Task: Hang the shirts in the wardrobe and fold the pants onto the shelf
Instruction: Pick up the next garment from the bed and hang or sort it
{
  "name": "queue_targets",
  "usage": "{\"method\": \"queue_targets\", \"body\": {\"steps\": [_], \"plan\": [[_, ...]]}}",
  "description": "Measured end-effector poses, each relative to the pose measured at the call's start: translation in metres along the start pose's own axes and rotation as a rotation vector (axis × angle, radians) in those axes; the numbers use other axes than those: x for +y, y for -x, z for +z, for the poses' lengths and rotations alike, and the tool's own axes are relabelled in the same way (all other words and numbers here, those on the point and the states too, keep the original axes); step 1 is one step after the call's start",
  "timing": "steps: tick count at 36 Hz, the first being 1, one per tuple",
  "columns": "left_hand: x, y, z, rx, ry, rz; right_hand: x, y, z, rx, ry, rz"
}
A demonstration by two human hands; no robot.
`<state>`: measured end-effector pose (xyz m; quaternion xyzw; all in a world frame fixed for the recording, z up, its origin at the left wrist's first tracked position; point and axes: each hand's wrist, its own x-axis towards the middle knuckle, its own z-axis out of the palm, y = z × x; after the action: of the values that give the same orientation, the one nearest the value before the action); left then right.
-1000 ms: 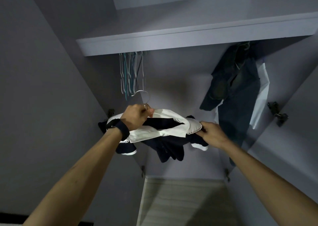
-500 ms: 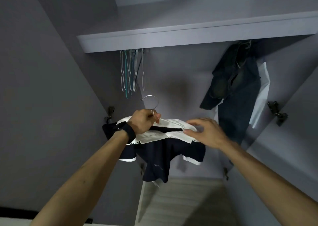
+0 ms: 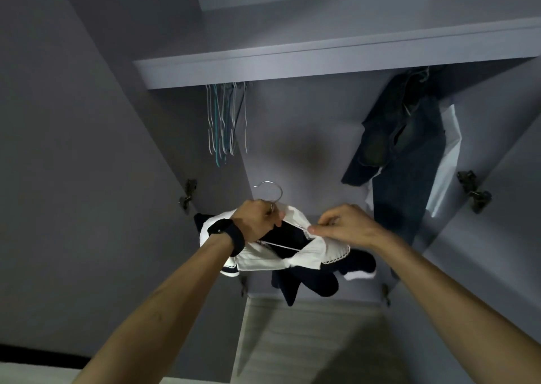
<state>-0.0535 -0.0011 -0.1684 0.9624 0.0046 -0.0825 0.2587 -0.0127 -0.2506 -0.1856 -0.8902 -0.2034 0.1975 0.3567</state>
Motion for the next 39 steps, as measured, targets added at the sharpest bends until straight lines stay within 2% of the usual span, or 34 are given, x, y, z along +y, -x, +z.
{"method": "queue_targets", "body": {"steps": [4,6,9,10,13,14,17,21,25,28,31,33,37,39], "plan": [[0.004,-0.003,0.004,0.073,0.003,0.0,-0.004,-0.001,0.006,-0.007,0.143,-0.01],[0.004,-0.004,0.006,0.086,-0.04,-0.01,-0.003,0.0,0.011,0.095,0.26,-0.016],[-0.003,-0.006,0.003,0.119,-0.004,-0.071,0.006,0.005,0.016,0.319,0.259,-0.041],[-0.006,-0.007,0.001,0.133,0.015,-0.092,0.01,0.007,0.016,0.318,0.246,-0.04],[-0.007,-0.007,0.0,0.114,0.063,-0.102,0.014,0.012,0.014,0.108,0.092,0.002],[-0.005,-0.006,0.002,0.083,0.079,-0.086,0.013,0.012,0.014,0.1,0.042,0.006],[0.012,-0.002,0.008,0.025,0.082,-0.02,0.005,0.005,0.015,0.225,0.1,-0.066],[0.036,-0.005,0.013,0.001,0.007,0.046,-0.02,-0.006,0.025,0.136,0.193,-0.145],[0.042,-0.002,0.011,0.047,0.001,0.045,-0.021,-0.01,0.031,0.198,0.291,-0.155],[0.039,0.01,0.012,0.153,0.163,0.139,-0.014,-0.013,0.029,0.312,0.402,-0.231],[0.017,0.033,0.016,0.43,0.261,0.234,-0.01,-0.014,0.024,0.376,0.448,-0.271],[-0.01,0.05,0.017,0.499,0.146,0.229,-0.007,-0.013,0.016,0.384,0.417,-0.273],[-0.054,0.06,0.018,0.338,-0.266,0.275,-0.006,-0.008,-0.001,0.306,0.359,-0.255],[-0.052,0.053,0.014,0.348,-0.404,0.314,-0.01,-0.007,-0.007,0.255,0.366,-0.234]]}}
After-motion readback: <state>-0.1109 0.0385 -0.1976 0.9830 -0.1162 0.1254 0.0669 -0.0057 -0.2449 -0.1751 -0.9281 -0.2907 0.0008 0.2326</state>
